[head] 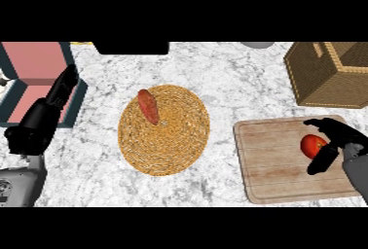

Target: Pick the tomato from the cutting board and place it in the basket

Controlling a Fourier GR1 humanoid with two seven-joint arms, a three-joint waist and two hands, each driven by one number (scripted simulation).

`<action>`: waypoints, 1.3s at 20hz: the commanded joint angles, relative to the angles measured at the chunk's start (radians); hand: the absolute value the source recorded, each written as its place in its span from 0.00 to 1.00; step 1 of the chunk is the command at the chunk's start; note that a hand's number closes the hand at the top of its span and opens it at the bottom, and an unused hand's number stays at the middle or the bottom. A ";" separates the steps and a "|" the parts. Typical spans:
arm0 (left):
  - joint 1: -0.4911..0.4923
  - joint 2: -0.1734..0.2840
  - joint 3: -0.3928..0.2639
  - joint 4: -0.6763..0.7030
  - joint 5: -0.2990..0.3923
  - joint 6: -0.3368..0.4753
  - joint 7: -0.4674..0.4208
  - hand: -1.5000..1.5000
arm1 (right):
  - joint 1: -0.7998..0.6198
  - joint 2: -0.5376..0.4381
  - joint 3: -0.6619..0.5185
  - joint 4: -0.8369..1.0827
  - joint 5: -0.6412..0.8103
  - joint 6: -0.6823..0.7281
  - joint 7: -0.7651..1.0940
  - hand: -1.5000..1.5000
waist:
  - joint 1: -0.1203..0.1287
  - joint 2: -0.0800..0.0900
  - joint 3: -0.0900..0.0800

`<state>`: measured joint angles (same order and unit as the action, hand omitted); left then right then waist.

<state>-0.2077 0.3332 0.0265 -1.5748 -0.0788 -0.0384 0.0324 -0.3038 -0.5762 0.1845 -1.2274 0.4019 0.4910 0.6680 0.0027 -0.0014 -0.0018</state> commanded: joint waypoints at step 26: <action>-0.021 -0.032 0.043 0.030 -0.021 -0.042 -0.054 0.50 | -0.091 -0.423 -0.237 0.397 0.227 -0.342 -0.932 1.00 | 0.025 0.033 0.022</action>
<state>-0.2338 0.3078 0.0748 -1.5414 -0.0951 -0.0853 -0.0149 -0.3750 -0.9123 0.0224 -0.8926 0.6532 0.2210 -0.1068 0.0286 0.0271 0.0142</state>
